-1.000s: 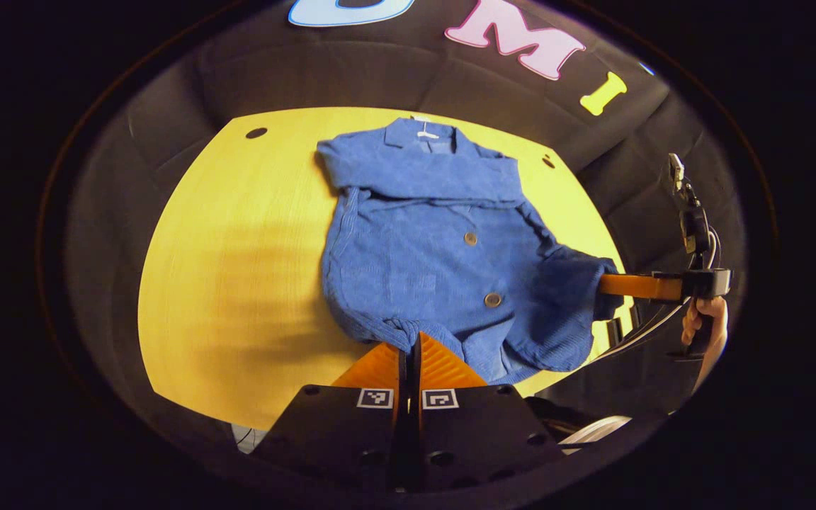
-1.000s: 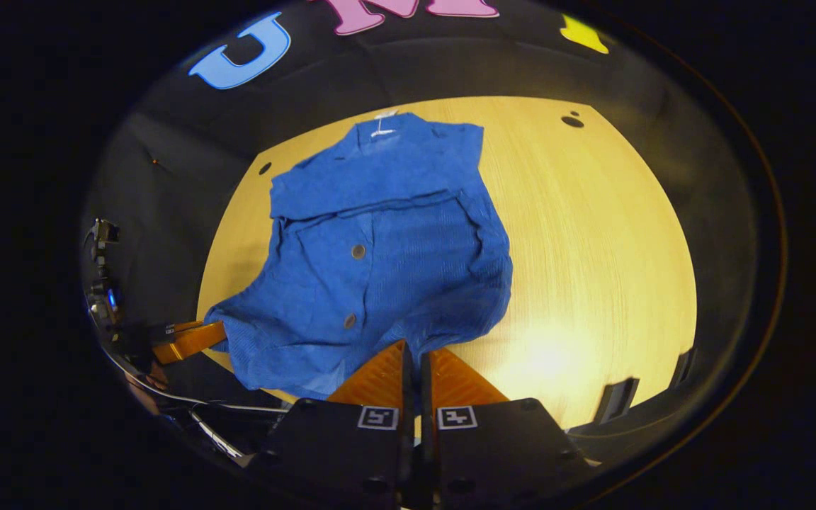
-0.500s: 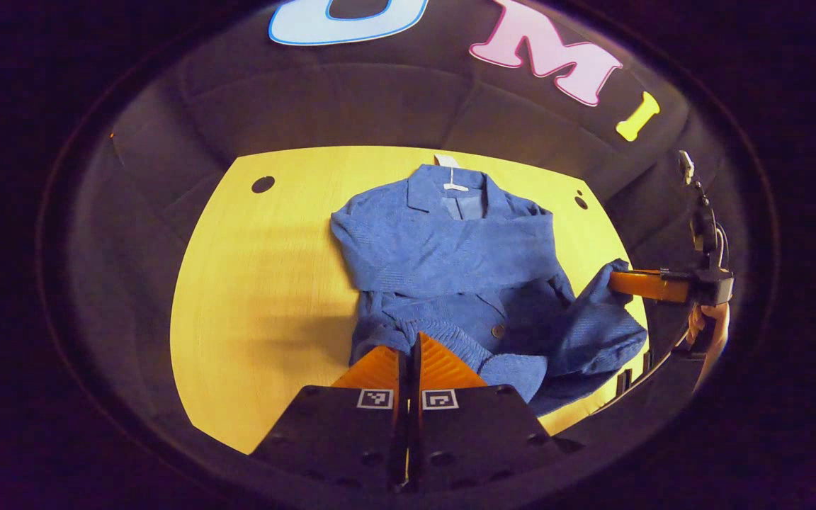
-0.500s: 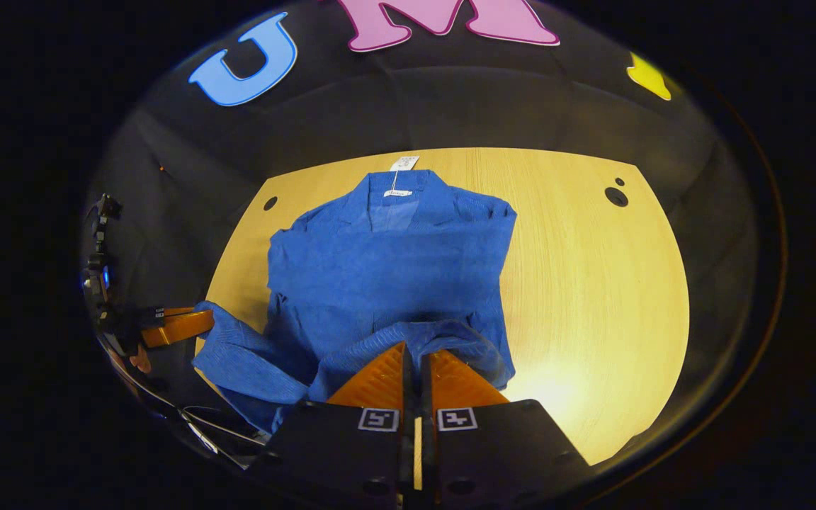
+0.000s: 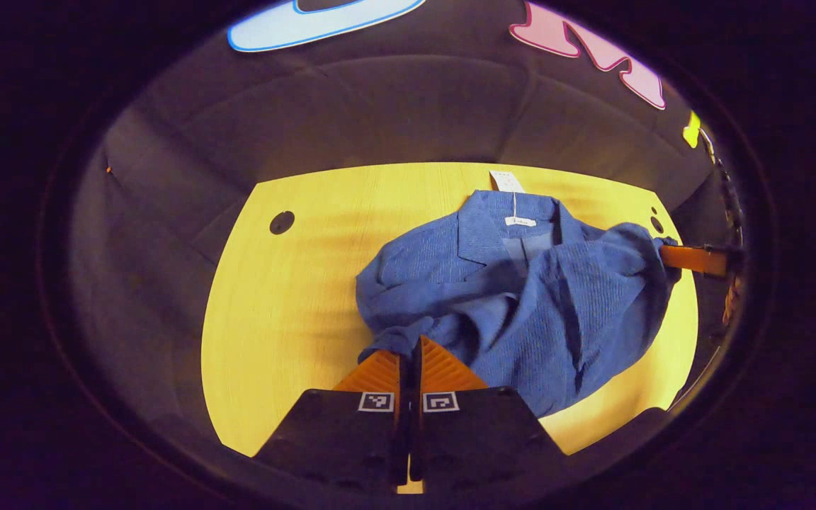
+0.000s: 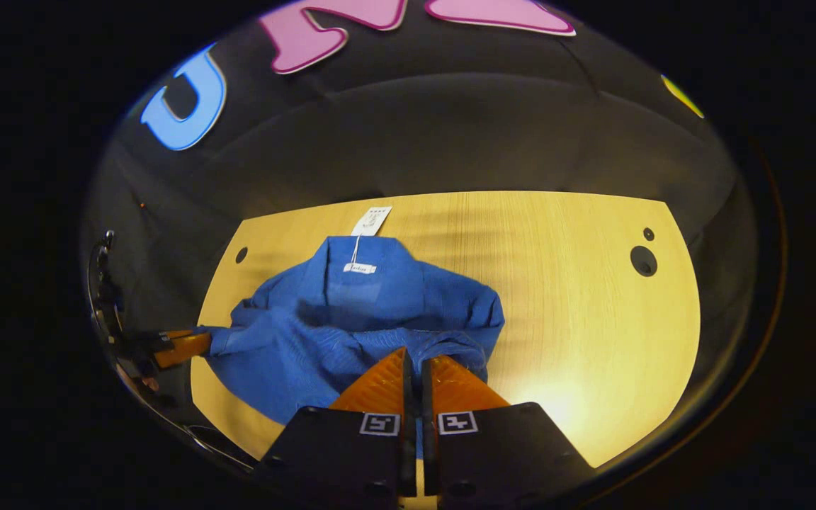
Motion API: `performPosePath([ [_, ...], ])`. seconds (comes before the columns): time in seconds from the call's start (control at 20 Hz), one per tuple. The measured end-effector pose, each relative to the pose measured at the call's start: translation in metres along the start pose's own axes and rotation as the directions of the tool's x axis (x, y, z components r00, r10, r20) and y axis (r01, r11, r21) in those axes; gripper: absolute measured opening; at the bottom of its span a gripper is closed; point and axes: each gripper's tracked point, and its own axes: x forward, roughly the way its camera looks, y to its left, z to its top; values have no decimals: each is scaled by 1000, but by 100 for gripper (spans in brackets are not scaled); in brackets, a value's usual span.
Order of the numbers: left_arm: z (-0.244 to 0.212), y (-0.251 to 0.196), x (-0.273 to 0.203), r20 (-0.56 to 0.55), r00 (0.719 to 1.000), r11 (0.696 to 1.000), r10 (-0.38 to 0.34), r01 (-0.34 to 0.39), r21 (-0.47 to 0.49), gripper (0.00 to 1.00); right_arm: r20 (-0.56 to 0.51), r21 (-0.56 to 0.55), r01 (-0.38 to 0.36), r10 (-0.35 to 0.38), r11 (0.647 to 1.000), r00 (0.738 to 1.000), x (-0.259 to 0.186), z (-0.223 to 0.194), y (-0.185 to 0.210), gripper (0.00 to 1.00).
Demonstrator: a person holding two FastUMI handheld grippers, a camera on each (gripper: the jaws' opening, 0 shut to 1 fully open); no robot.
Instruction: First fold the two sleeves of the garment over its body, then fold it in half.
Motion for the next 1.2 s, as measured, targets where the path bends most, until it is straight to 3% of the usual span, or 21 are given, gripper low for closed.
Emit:
performPosePath([
  [0.45,42,7,73,-78,997,991,5,-16,-134,0,-61,27,68,-66,997,996,79,-7,-36,5],
  [0.5,43,4,81,-78,997,991,11,-22,-135,0,-60,39,67,-65,997,996,84,-6,-38,0],
  [0.55,45,0,88,-74,997,990,12,-22,-137,6,-55,56,54,-51,997,997,84,-4,-36,17],
  [0.6,50,-6,91,-57,998,989,13,-22,-144,8,-35,69,42,-40,997,999,87,2,-34,13],
  [0.75,69,-11,91,37,997,980,69,-61,-191,71,63,73,47,-52,996,997,76,25,-39,97],
  [0.85,76,-7,79,103,990,974,93,-69,-217,74,132,54,54,-61,997,989,60,39,-44,95],
  [0.95,96,13,53,225,960,962,165,-107,-251,77,252,-19,128,-119,992,960,40,61,-59,96],
  [1.0,107,21,38,287,940,961,183,-110,-254,81,316,-47,149,-127,988,940,22,76,-61,85],
  [1.05,111,26,20,330,922,962,203,-124,-244,86,374,-72,160,-122,985,920,1,86,-56,96],
  [1.2,111,24,-24,398,892,971,213,-147,-190,86,480,-143,174,-85,974,873,-56,100,-36,96],
])
